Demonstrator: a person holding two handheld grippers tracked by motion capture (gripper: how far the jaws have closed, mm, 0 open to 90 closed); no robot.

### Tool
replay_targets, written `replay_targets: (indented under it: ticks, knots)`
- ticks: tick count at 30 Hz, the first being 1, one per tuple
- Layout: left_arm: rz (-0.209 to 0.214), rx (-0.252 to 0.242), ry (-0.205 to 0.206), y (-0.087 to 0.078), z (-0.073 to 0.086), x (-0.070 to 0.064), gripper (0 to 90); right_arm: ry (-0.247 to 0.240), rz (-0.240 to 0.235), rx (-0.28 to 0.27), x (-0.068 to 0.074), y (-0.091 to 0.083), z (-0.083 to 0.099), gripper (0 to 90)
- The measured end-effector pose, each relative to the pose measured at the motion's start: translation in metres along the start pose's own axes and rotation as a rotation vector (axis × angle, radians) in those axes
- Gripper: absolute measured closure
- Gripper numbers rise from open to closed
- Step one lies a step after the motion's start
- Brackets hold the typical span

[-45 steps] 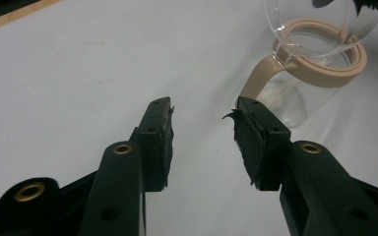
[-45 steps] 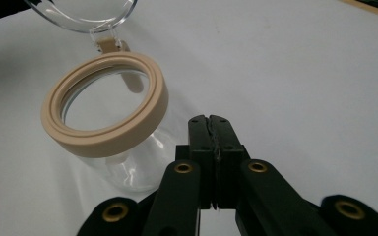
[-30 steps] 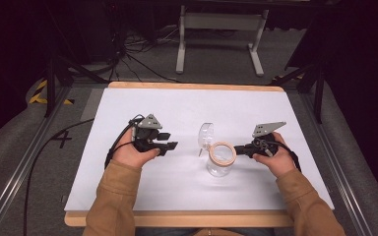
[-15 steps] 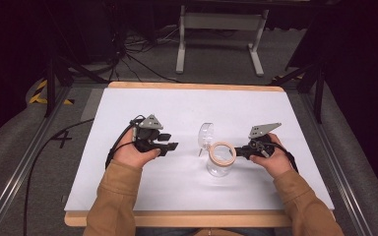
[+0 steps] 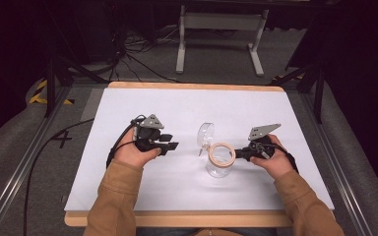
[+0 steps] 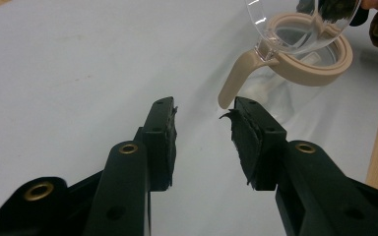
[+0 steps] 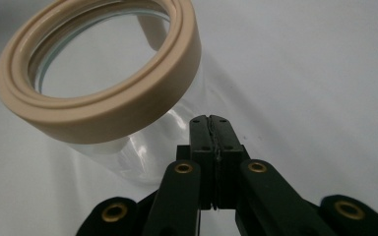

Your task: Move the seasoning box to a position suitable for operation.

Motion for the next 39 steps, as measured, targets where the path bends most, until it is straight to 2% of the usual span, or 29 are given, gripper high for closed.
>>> replay_targets:
  ticks: [1, 5, 6, 17, 26, 30, 33, 39]
  knots:
    - [0.007, -0.004, -0.009, 0.001, -0.001, -0.001, 61.5, 0.002, -0.001, 0.003, 0.001, 0.000, 0.000, 90.0]
    - [0.017, -0.005, -0.003, 0.004, -0.004, -0.002, 61.8, -0.009, -0.005, 0.011, 0.005, -0.002, 0.003, 90.0]
    - [0.017, -0.002, 0.008, 0.005, -0.005, -0.001, 61.8, -0.010, -0.008, 0.015, 0.007, -0.002, 0.003, 90.0]
    - [0.045, -0.001, 0.026, 0.015, -0.014, -0.005, 62.2, -0.035, -0.031, 0.055, 0.023, -0.005, 0.009, 90.0]
    - [0.048, -0.009, 0.036, 0.021, -0.017, -0.005, 64.6, -0.080, -0.072, 0.082, 0.039, -0.004, 0.010, 90.0]
    - [0.040, -0.006, 0.044, 0.022, -0.018, -0.004, 66.7, -0.082, -0.094, 0.092, 0.045, -0.002, 0.009, 90.0]
    - [0.041, -0.008, 0.031, 0.022, -0.017, -0.004, 67.6, -0.085, -0.124, 0.101, 0.052, 0.001, 0.008, 90.0]
    - [0.044, -0.004, 0.034, 0.022, -0.016, -0.004, 68.2, -0.092, -0.139, 0.111, 0.058, 0.004, 0.007, 90.0]
Point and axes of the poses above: each handheld gripper's, and its own axes: y roughly forward along the jaws, z roughly out of its underside, x roughly to its left, the point moved 6 cm from there along y, roughly forward along the jaws, and after that the axes turned 1 degree about -y, right-handed, at the moved point
